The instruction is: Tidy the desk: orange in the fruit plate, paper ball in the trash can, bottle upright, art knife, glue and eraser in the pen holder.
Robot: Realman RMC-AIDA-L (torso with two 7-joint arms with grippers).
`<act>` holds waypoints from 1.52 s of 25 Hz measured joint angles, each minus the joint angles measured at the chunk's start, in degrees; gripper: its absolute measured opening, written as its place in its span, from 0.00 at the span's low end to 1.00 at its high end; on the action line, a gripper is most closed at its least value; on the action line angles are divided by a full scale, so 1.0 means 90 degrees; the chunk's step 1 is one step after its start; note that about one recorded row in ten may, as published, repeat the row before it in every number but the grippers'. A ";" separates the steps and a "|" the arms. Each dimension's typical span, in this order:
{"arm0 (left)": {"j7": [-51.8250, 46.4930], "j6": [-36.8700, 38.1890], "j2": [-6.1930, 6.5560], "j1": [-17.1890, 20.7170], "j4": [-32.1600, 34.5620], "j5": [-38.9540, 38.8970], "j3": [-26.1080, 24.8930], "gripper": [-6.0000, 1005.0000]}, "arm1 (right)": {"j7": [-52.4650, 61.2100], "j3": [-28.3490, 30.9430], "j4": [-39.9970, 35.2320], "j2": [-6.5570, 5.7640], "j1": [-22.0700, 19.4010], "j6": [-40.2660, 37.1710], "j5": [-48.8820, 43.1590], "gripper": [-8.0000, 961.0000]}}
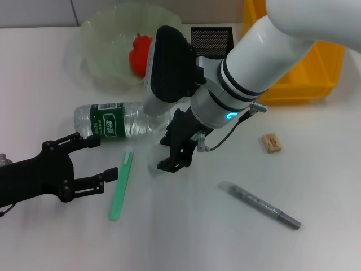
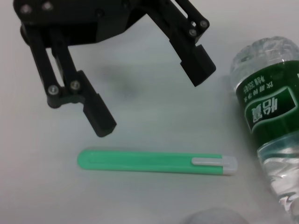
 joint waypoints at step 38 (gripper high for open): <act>-0.0021 0.0042 0.0059 -0.0122 0.0007 0.0031 0.0040 0.83 | 0.0515 0.3158 -0.2050 -0.0096 -0.0180 -0.3443 -0.1182 0.48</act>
